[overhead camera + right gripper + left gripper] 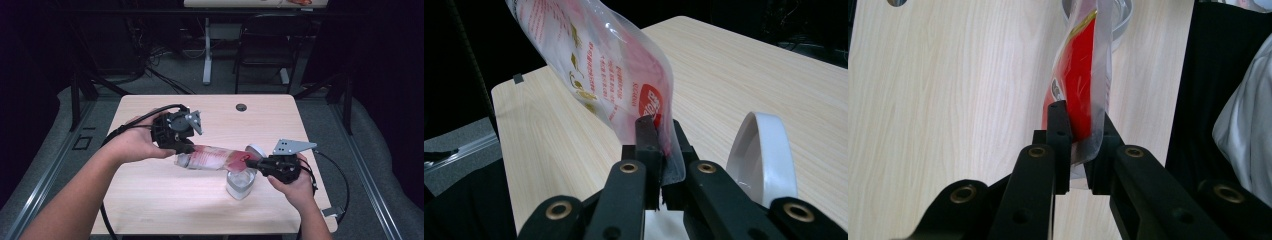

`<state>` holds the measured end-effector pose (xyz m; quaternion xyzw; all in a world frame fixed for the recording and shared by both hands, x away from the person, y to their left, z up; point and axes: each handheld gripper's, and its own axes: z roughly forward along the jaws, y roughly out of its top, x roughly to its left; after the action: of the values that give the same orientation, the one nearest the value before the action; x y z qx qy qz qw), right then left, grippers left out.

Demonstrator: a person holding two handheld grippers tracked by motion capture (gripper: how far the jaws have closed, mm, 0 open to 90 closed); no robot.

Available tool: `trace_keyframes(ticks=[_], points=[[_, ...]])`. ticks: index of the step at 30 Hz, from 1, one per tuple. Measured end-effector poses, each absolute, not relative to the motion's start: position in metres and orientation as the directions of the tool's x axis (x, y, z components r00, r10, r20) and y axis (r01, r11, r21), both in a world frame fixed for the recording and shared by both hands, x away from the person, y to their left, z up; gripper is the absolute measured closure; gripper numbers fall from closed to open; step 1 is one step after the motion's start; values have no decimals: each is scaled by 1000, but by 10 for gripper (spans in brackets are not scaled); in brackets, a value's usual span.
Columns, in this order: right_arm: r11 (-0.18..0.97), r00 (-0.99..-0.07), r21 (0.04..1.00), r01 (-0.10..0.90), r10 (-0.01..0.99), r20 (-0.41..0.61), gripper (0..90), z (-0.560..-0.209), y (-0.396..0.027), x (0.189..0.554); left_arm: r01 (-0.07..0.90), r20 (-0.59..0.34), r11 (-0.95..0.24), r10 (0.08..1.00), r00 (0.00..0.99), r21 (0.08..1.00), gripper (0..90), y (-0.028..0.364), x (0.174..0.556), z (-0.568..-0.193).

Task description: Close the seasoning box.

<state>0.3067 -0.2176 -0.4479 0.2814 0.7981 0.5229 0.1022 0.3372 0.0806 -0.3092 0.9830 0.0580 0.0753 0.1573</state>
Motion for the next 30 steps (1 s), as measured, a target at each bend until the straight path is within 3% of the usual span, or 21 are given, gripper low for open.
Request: trace_keyframes(ticks=[30], points=[[298,-819,891,343,558,129,886,-449,-217,307,85,134,-944,134,982,318,837,81,337,-309]])
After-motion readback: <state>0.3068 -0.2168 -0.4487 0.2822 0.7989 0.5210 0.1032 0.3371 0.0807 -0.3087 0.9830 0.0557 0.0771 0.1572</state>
